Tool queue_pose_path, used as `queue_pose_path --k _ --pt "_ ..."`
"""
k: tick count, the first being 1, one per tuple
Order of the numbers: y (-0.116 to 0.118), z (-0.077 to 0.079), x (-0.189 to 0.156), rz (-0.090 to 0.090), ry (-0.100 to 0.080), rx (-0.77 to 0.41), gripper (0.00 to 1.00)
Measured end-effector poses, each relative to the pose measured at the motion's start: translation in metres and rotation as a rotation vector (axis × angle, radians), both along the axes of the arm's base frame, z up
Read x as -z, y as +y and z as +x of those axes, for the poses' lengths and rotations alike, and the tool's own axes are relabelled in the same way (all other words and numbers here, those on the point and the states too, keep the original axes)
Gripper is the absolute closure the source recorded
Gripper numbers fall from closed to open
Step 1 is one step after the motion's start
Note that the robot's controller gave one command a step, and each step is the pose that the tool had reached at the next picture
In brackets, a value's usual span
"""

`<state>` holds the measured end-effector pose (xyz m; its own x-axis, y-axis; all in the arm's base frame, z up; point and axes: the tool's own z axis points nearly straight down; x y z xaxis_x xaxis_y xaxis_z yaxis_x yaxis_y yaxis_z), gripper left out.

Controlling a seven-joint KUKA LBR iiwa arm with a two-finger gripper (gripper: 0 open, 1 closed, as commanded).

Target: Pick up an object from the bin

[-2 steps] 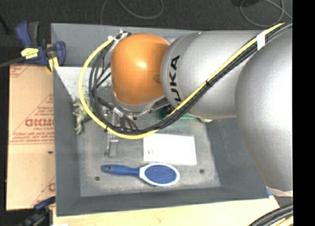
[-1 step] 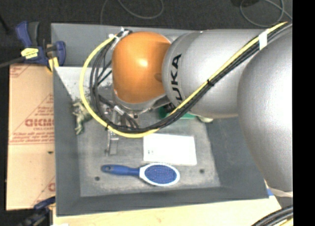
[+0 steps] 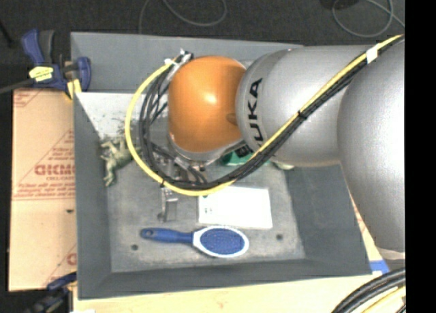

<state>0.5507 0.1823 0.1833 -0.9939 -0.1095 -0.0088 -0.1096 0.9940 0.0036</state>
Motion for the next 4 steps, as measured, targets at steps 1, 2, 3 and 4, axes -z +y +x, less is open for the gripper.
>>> queue_pose_path --k 1,2,3,4 --pt "-0.015 -0.004 0.013 -0.001 0.000 -0.050 0.00" --pt "-0.029 0.003 0.049 -0.006 0.006 -0.340 0.00" --pt "-0.032 -0.008 0.073 -0.006 0.004 -0.467 0.00" --pt "-0.042 -0.005 0.084 -0.004 0.007 -0.255 0.00"
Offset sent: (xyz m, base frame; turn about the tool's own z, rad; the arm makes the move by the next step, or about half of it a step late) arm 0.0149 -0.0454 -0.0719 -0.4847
